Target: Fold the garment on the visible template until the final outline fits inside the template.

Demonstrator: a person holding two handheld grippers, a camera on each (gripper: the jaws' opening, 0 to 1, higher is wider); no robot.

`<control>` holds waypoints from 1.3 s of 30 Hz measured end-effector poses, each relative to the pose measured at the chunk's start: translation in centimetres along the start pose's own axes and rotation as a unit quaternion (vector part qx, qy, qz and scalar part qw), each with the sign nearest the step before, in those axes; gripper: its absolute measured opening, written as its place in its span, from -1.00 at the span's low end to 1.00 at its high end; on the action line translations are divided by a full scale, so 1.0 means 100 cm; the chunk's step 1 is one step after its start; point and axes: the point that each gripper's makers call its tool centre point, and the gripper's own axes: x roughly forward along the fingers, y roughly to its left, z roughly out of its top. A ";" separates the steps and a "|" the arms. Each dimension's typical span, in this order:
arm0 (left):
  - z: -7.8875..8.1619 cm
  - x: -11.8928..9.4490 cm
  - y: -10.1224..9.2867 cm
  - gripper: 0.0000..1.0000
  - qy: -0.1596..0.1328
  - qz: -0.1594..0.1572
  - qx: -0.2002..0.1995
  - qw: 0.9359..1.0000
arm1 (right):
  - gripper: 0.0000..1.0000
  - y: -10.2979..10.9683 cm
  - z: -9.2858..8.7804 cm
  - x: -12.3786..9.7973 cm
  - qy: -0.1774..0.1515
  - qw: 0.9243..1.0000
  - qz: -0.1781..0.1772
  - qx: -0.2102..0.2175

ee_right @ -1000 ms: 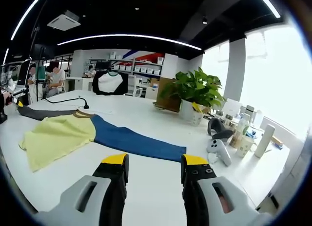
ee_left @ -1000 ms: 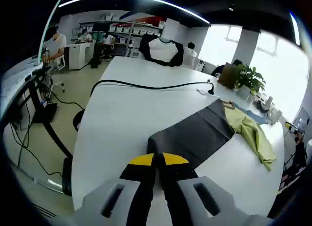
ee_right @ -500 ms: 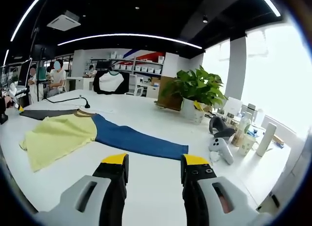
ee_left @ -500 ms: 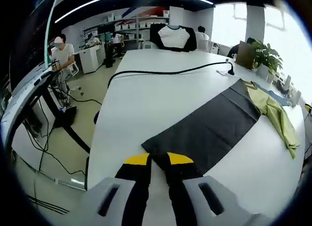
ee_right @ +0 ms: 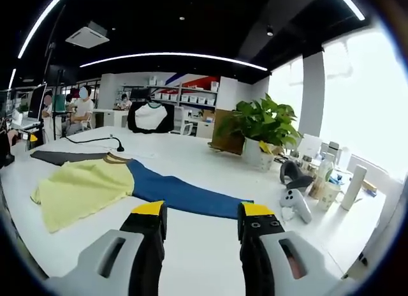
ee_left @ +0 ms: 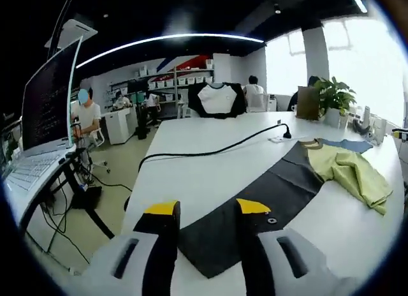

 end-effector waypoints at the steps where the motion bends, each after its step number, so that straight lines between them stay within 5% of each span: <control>1: 0.006 -0.002 -0.002 -0.02 -0.013 -0.002 -0.002 1.000 | -0.09 0.001 0.001 -0.001 -0.003 1.000 0.001 -0.001; 5: 0.034 -0.015 -0.014 0.52 -0.082 -0.007 -0.010 0.997 | -0.01 0.005 0.010 -0.006 -0.027 1.000 0.006 -0.008; 9: 0.048 -0.025 -0.026 0.98 -0.111 -0.013 -0.001 0.994 | 0.04 0.009 0.019 -0.012 -0.051 0.999 0.004 -0.020; 13: 0.052 -0.031 -0.042 1.00 -0.121 -0.024 -0.001 0.992 | 0.07 0.013 0.020 -0.015 -0.059 0.998 0.004 -0.021; 16: 0.050 -0.034 -0.056 1.00 -0.118 -0.034 -0.001 0.992 | 0.14 0.019 0.031 -0.020 -0.100 0.995 0.014 -0.016; 24: 0.049 -0.051 -0.095 1.00 -0.135 -0.062 0.008 0.989 | 0.33 0.037 0.024 -0.025 -0.088 0.995 0.025 -0.038; 28: 0.034 -0.060 -0.118 1.00 -0.128 -0.074 0.002 0.989 | 0.48 0.046 0.019 -0.024 -0.092 0.994 0.020 -0.063; 33: 0.019 -0.073 -0.147 1.00 -0.121 -0.095 0.006 0.988 | 0.49 0.069 0.004 -0.019 -0.070 0.995 0.055 -0.053; 39: 0.002 -0.088 -0.164 1.00 -0.110 -0.094 0.008 0.989 | 0.58 0.098 0.004 -0.015 -0.098 0.991 0.076 -0.047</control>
